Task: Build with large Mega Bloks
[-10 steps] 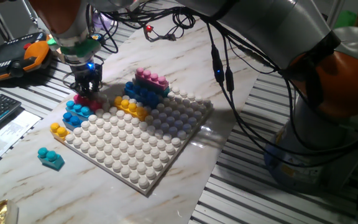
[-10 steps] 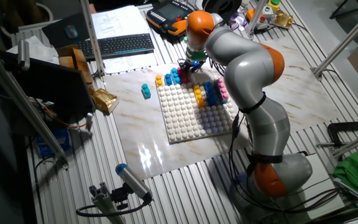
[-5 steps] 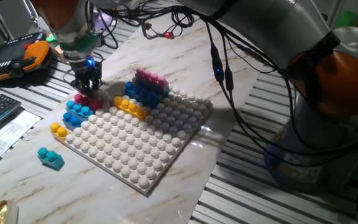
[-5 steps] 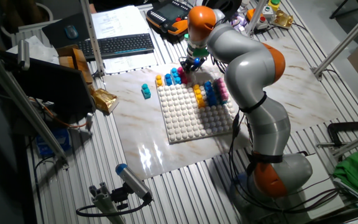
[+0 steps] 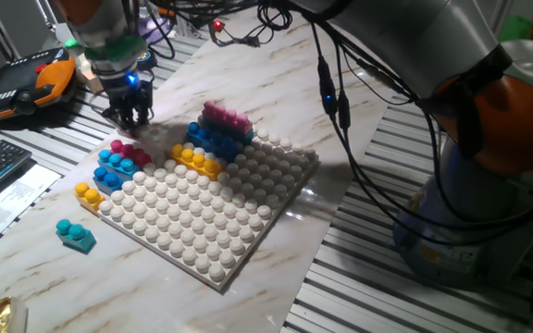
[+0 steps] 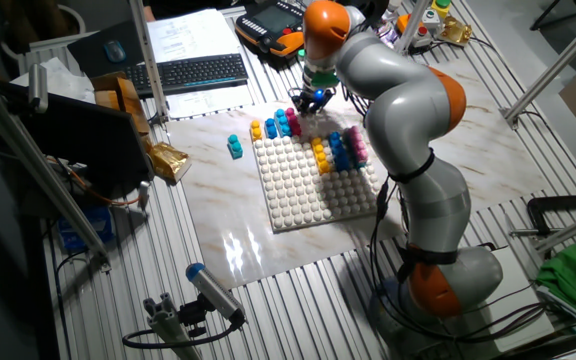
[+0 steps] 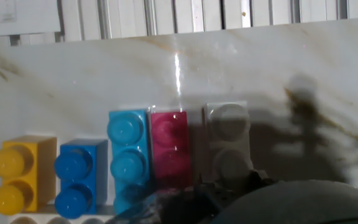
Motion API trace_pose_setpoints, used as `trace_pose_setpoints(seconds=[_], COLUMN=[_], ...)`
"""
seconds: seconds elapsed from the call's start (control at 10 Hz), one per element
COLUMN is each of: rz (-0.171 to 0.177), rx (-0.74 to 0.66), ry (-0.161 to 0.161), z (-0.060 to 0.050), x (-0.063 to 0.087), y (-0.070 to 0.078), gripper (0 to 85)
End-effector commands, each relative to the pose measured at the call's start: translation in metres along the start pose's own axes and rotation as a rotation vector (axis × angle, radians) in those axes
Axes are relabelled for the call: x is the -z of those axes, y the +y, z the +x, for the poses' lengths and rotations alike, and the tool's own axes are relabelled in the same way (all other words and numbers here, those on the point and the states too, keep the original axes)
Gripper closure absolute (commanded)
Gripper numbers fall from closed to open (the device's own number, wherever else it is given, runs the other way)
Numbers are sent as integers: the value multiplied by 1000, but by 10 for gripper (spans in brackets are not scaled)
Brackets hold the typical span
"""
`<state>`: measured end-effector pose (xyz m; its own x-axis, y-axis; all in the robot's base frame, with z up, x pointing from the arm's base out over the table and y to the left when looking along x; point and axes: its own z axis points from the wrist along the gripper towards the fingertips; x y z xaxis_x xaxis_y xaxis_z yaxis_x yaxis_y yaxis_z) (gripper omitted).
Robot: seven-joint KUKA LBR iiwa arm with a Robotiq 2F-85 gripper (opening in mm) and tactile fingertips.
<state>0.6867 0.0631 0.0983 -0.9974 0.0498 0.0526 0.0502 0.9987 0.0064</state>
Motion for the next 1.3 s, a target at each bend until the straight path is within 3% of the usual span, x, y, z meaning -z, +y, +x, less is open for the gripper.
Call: trace_pose_setpoints(seconds=[0.0, 0.7, 1.2], rz=[-1, 0, 22], rx=[3, -27, -42], ry=[7, 24, 12], z=[3, 41, 40], x=[3, 22, 22], y=[-2, -7, -2], gripper=[843, 843, 843])
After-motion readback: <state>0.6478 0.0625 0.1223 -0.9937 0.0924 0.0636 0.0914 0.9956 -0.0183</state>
